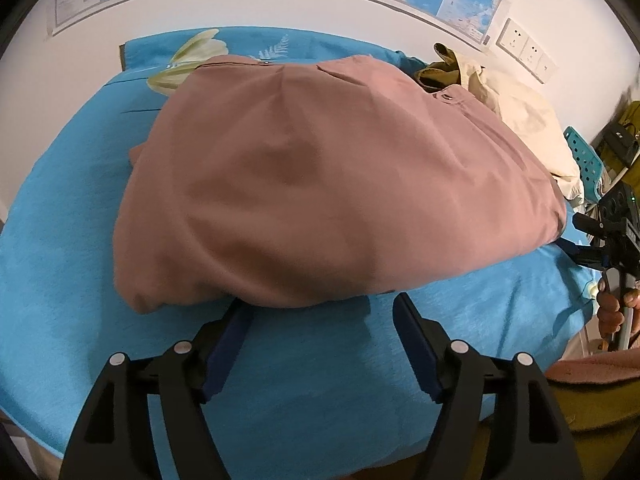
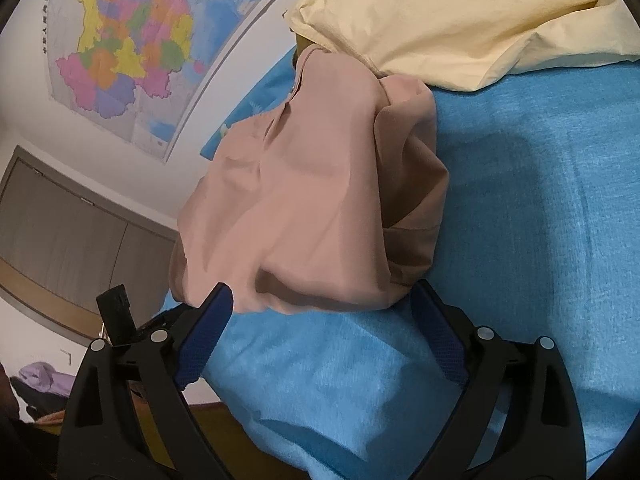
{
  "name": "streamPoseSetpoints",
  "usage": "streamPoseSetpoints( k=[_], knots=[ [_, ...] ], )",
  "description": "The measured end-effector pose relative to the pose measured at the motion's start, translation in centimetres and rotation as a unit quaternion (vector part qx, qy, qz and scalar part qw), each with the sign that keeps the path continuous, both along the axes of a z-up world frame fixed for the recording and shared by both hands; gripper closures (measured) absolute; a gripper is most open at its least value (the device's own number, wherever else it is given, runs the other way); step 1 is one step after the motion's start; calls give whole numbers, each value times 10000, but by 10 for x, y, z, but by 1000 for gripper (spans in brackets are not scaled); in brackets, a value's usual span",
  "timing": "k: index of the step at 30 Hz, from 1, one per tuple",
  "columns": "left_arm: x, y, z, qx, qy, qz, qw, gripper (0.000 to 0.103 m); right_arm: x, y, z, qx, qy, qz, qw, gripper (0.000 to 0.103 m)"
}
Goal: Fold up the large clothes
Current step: 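Press and smooth the folded jacket with both grippers open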
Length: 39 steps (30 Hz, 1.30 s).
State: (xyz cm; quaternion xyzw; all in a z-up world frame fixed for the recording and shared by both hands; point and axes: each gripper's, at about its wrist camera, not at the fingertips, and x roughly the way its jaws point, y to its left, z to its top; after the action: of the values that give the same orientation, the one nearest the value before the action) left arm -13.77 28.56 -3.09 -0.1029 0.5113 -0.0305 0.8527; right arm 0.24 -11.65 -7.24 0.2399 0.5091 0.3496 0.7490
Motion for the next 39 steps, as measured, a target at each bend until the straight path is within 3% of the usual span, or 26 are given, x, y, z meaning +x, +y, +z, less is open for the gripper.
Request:
streamPoseSetpoints(
  k=[2, 7, 11, 14, 16, 24, 33, 35, 39],
  knots=[
    [3, -2, 0, -60, -1, 4, 10000, 29, 1, 1, 0, -2, -9, -20, 10000, 13],
    [10, 1, -1, -693, -72, 100, 9975, 18, 3, 2, 0, 41, 23, -115, 9999, 11],
    [24, 16, -5, -1658, -240, 359, 9852, 12, 6, 4, 0, 82, 57, -222, 9997, 10],
    [33, 27, -8, -2204, -337, 581, 9731, 11, 9, 7, -1, 156, 82, -301, 9994, 8],
    [39, 31, -8, -2350, -368, 668, 9690, 12, 13, 9, -1, 269, 137, -350, 9989, 8],
    [62, 25, -4, -2186, -422, 823, 9714, 13, 25, 14, -1, 540, 332, -538, 9965, 6],
    [93, 23, -8, -1932, -477, 968, 9752, 11, 55, 61, 2, 382, 4, -416, 9984, 6],
    [95, 23, -8, -1893, -506, 1012, 9754, 12, 60, 66, 1, 383, -6, -394, 9985, 12],
    [96, 26, -9, -1583, -477, 1187, 9791, 40, 70, 66, -12, 484, 260, -379, 9978, 60]
  ],
)
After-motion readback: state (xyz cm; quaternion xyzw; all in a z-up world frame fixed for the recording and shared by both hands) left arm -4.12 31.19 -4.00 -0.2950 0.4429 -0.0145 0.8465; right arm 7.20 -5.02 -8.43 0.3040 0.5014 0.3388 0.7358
